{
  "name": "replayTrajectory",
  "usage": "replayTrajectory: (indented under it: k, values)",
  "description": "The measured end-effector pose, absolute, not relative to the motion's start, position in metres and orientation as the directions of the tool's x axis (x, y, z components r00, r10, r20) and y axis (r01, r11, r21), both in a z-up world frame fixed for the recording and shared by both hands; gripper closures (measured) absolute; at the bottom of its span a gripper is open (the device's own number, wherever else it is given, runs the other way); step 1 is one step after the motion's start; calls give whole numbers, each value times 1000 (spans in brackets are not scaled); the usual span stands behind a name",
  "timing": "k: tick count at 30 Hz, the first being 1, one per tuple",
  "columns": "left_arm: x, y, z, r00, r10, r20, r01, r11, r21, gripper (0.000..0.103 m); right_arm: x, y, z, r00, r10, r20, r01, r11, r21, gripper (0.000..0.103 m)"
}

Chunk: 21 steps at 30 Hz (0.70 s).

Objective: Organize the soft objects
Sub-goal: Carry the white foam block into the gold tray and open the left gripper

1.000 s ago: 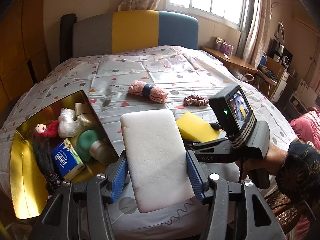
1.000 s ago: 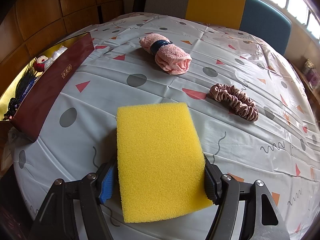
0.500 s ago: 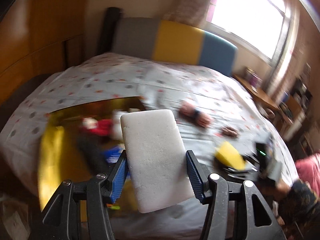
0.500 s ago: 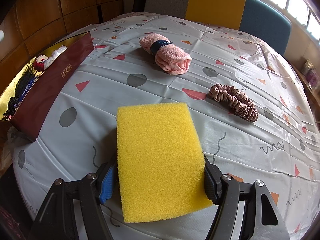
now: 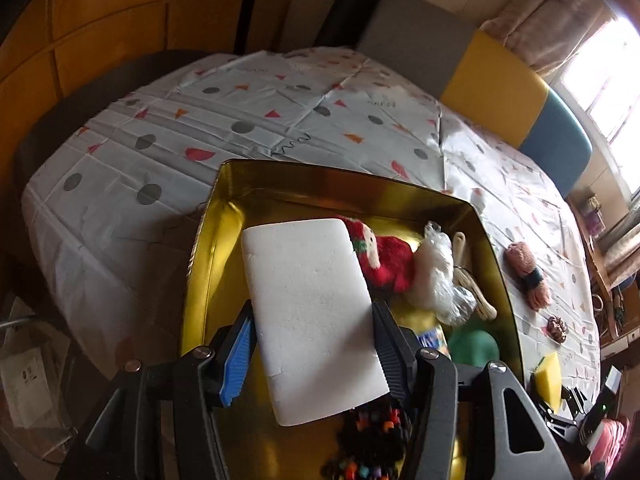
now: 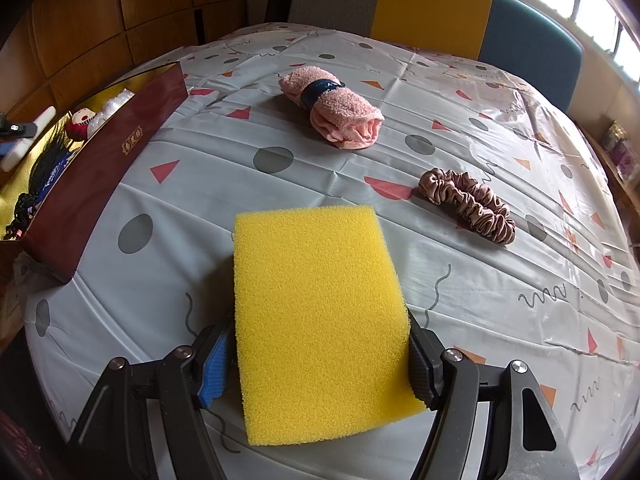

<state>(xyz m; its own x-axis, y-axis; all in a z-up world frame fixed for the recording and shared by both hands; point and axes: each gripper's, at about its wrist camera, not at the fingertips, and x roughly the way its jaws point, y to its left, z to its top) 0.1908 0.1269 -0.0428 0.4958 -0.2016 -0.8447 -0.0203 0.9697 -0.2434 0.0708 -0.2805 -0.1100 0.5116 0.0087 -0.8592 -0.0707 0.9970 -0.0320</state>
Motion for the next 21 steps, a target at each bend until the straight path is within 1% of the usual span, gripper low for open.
replayTrajectory:
  k: [1,3,8,10,11,13,19,21]
  values:
    - [197,125,-46,488,-197,-850,-14,972,-233,46,71,-280,-110,511,8,-859,-71,997,-33,31]
    - [211,122,-53,480,-147,-865,-32,982,-184,44,71,-280,-110,512,8,-859,-71,997,-33,31]
    - [237,113,-67,464,-123,-877,17,991,-131,40,71,-280,-110,511,8,-859,-70,997,-32,31]
    - [240,114,-66,466,-100,-879,11,994,-107,38,71,-280,-110,511,9,-859,-71,997,-32,31]
    - [239,117,-64,474,-103,-874,-3,993,-119,36,71,-279,-110,511,9,-859,-70,997,-32,31]
    - [236,125,-59,491,-105,-865,-22,991,-133,22,71,-280,-110,511,9,-859,-71,997,-32,31]
    - [209,136,-41,544,-81,-835,-64,988,-138,22,72,-279,-110,511,3,-860,-69,997,-38,31]
    - [192,133,-36,555,-60,-830,-67,991,-116,22,72,-279,-110,510,-1,-860,-69,997,-42,31]
